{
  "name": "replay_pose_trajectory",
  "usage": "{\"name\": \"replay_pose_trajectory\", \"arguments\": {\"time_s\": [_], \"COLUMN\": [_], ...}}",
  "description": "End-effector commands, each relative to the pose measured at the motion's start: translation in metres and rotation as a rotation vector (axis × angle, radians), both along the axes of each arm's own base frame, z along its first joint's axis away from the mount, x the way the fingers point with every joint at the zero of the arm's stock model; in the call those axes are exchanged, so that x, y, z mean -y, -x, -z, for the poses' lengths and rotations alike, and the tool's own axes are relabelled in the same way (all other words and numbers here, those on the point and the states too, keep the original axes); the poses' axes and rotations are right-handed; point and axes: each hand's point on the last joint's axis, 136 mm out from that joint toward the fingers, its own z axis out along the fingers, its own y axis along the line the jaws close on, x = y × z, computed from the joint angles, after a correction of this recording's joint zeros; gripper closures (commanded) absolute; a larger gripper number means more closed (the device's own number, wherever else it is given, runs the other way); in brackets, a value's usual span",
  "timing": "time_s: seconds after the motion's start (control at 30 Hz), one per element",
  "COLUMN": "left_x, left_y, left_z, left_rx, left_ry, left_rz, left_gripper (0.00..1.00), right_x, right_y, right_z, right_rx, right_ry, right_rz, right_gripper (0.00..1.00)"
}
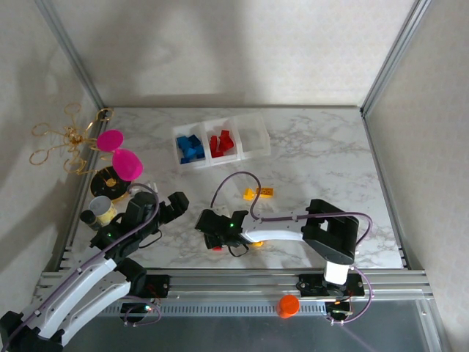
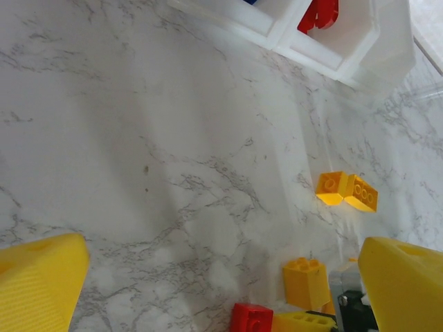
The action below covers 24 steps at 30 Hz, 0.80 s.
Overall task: Sort the legos into containers by color
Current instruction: Pick up the lego from the bottom-center of the table.
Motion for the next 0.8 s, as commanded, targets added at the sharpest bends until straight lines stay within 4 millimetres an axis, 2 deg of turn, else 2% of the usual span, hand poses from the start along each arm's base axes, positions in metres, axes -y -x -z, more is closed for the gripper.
{"name": "replay_pose_trajectory", "arguments": {"time_s": [0.0,0.2,0.3,0.4,0.57,0.77], "left_x": [-0.008,-0.008,-0.008,-0.007,-0.005,0.001], "left_y": [0.003,0.002,0.002,0.001,-0.003,-0.014], "left_z": [0.007,0.009,0.009,0.006,-0.002,-0.013], "left_rx": [-0.022,-0.026,-0.024,-0.018,0.004,0.027], "left_ry": [-0.016,-0.019,-0.015,-0.010,-0.002,0.003], "left_rz": [-0.035,-0.037,-0.038,-0.039,-0.039,-0.027], "left_gripper": [0.00,0.00,0.00,0.00,0.00,0.00], "right_x": [-0.013,-0.012,-0.010,-0.009,-0.009,0.005], "right_y": [0.001,-0.001,-0.002,-0.006,-0.032,-0.080], "right_z": [-0.001,0.004,0.001,-0.007,-0.040,-0.082], "right_rx": [0.008,0.015,0.024,0.044,0.096,0.213], "right_ry": [-0.011,0.019,0.017,0.017,-0.033,-0.052], "right_rz": [-0.021,-0.026,-0.027,-0.026,0.001,0.034], "right_gripper": [0.47,0.61,0.69,0.72,0.73,0.73]}}
